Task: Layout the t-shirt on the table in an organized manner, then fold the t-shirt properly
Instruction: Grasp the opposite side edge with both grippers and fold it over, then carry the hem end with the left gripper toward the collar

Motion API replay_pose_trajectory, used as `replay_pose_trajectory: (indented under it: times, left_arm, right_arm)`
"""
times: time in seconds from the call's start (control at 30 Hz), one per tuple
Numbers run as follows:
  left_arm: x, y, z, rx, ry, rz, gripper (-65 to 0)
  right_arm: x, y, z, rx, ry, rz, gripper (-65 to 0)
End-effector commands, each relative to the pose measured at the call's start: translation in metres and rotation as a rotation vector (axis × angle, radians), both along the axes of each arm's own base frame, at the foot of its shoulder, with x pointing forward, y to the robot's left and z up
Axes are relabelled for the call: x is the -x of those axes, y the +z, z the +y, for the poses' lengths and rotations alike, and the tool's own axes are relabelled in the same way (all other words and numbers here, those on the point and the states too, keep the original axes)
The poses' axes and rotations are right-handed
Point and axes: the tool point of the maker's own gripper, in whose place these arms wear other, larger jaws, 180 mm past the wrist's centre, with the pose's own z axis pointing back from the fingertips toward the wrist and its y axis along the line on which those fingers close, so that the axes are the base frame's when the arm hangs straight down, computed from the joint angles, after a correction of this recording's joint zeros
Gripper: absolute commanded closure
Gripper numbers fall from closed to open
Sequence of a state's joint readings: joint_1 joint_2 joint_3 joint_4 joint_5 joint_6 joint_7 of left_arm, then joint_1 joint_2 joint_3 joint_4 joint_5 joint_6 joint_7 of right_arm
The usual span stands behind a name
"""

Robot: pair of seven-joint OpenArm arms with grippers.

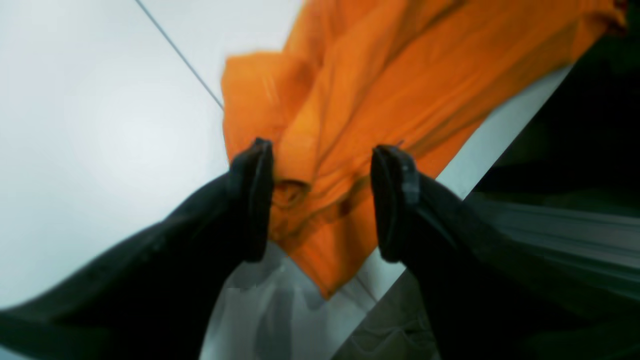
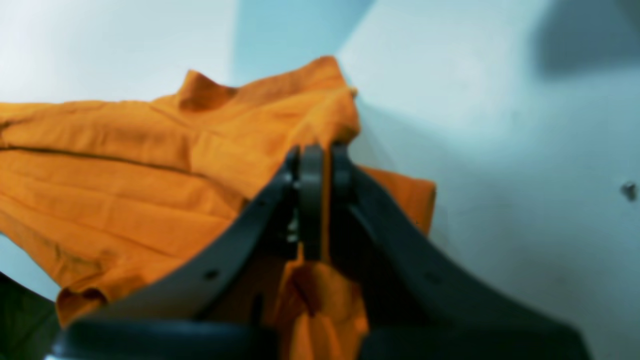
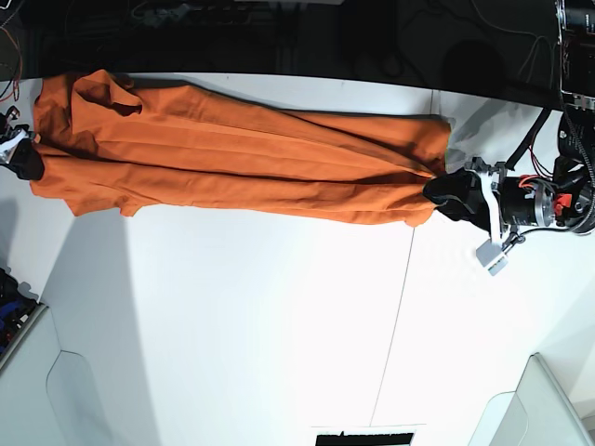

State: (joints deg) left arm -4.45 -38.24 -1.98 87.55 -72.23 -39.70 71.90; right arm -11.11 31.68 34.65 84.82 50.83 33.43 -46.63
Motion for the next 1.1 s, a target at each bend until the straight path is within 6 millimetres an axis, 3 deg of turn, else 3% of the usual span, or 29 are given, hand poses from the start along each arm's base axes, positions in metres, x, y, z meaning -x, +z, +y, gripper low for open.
replay_pose_trajectory:
  times: [0.0, 0.1, 0.2, 0.4, 0.5, 0.67, 0.8, 1.07]
  left_arm:
    - [-0.015, 0.030, 0.001, 0.036, 0.006, -0.095, -33.3]
    - [-0.020, 0.061, -0.016, 0.081, -0.021, -0.203, -33.3]
    - [-0.005, 0.072, -0.064, 0.143, -0.114, -0.263, -33.3]
    - [0.057, 0.033, -0.179, 0.331, -0.262, -0.131, -33.0]
    - [0.064, 0.021, -0.222, 0.344, -0.281, -0.143, -33.0]
    - [0.079, -0.008, -0.264, 0.338, -0.327, -0.087, -33.0]
    - [0.089, -0.013, -0.296, 0.381, -0.347, -0.077, -33.0]
    - [0.088, -0.021, -0.324, 0.354, -0.349, -0.130, -32.9]
  right_arm:
    - [-0.010, 0.018, -0.006, 0.019, 0.008, -0.056, 0.0]
    - [-0.010, 0.018, -0.007, 0.025, 0.006, -0.059, 0.0]
    - [-0.010, 0.018, -0.007, 0.024, 0.006, -0.059, 0.0]
    - [-0.010, 0.018, -0.007, 0.024, 0.007, -0.058, 0.0]
    - [-0.010, 0.018, -0.007, 0.024, 0.007, -0.059, 0.0]
    - [-0.008, 0.016, -0.006, 0.025, 0.012, -0.041, 0.0]
    - [-0.008, 0.016, -0.006, 0.022, 0.011, -0.044, 0.0]
    - [-0.008, 0.016, -0.006, 0.022, 0.012, -0.043, 0.0]
